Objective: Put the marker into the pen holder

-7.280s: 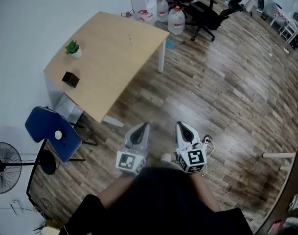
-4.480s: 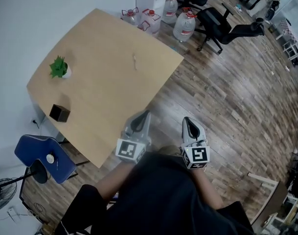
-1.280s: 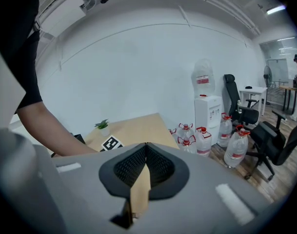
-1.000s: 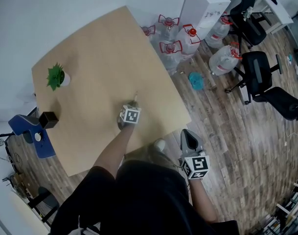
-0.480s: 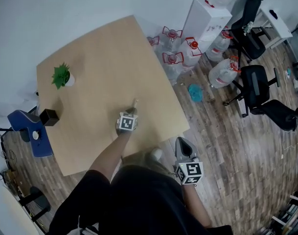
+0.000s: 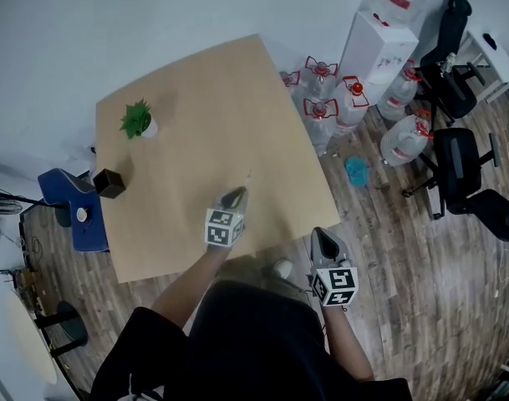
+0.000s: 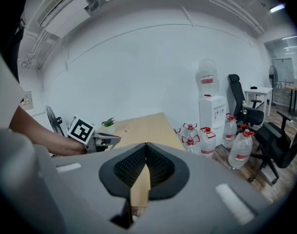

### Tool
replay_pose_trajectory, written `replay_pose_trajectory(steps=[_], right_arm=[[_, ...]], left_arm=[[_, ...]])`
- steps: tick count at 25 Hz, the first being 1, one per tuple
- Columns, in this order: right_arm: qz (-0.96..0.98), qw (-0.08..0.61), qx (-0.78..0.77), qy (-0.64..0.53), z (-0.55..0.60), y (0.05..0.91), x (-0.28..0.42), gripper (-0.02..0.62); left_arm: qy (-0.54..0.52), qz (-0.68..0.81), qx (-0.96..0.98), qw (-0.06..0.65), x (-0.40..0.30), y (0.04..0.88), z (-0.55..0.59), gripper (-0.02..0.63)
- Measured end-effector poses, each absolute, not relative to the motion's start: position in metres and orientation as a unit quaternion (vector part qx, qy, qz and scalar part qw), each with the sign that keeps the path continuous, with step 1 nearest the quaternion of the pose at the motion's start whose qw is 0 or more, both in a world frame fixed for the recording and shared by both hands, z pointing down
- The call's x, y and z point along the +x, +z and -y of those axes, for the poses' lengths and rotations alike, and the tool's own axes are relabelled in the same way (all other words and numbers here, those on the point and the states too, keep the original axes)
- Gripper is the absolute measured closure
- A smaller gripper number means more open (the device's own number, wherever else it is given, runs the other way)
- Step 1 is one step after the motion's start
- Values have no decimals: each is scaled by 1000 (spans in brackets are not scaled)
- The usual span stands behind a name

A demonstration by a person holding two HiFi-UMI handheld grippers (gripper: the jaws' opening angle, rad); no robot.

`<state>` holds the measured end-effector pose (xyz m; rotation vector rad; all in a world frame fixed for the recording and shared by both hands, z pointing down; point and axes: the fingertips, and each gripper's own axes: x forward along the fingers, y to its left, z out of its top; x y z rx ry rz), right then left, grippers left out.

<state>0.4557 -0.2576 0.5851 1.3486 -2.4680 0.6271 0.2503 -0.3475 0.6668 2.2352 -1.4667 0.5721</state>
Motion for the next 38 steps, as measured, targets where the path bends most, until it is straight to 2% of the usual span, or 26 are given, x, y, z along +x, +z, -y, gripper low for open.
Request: replay_pose_trajectory(steps=[8, 14, 19, 24, 33, 38], right_arm=[[868, 129, 446, 175, 268, 567, 413, 592], [884, 132, 424, 146, 261, 548, 343, 592], [894, 134, 406, 133, 246, 538, 262, 592], [915, 134, 359, 124, 218, 524, 148, 592], [928, 154, 321, 109, 153, 521, -30, 592], [928, 164, 315, 113, 119, 531, -112, 592]], left_arm=[[115, 569, 799, 157, 221, 571, 300, 561], [64, 593, 794, 119, 167, 523, 261, 561], [27, 609, 785, 109, 99, 495, 228, 561], [4, 621, 777, 102, 14, 476, 195, 561], [-24, 646, 758, 91, -151, 480, 114, 561], [-34, 649, 752, 109, -226, 495, 74, 561]])
